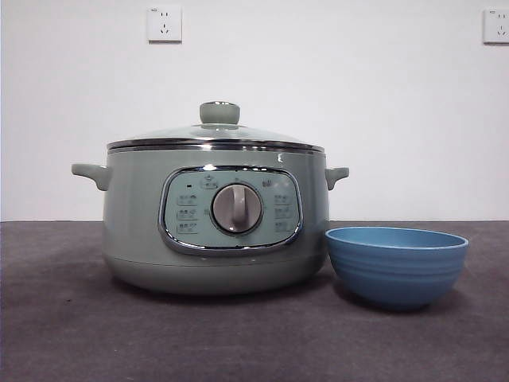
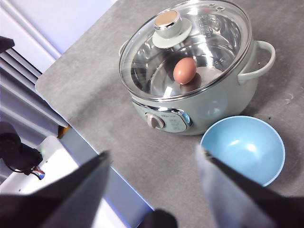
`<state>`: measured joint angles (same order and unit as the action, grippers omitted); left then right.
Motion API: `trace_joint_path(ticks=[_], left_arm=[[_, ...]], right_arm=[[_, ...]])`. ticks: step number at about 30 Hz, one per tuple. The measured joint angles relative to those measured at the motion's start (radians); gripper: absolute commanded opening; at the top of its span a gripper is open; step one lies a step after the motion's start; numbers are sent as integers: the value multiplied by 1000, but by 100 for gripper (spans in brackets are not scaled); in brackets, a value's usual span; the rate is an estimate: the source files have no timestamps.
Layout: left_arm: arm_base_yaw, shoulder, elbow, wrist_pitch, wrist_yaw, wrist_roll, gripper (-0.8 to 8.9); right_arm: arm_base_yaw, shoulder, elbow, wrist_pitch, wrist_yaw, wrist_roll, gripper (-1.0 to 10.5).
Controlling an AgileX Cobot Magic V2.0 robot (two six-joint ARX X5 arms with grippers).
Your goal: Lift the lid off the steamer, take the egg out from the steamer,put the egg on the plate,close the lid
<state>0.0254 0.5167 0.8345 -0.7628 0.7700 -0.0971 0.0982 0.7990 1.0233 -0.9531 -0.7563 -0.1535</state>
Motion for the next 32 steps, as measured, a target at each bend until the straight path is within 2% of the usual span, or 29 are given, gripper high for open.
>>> trace_joint_path(ticks=[8, 16, 25, 29, 32], left_arm=[[-9, 73, 31, 53, 16, -7, 526], [-103, 261, 196, 130, -7, -10, 525], [-321, 537, 380, 167, -235, 51, 525], [-407, 649, 414, 256, -353, 81, 524], [-443, 727, 417, 335, -405, 95, 524]], right_arm=[[0, 0, 0, 0, 0, 5, 568], [0, 0, 0, 0, 0, 5, 568], [0, 0, 0, 0, 0, 5, 568], [0, 0, 0, 0, 0, 5, 568], [0, 0, 0, 0, 0, 6, 568]])
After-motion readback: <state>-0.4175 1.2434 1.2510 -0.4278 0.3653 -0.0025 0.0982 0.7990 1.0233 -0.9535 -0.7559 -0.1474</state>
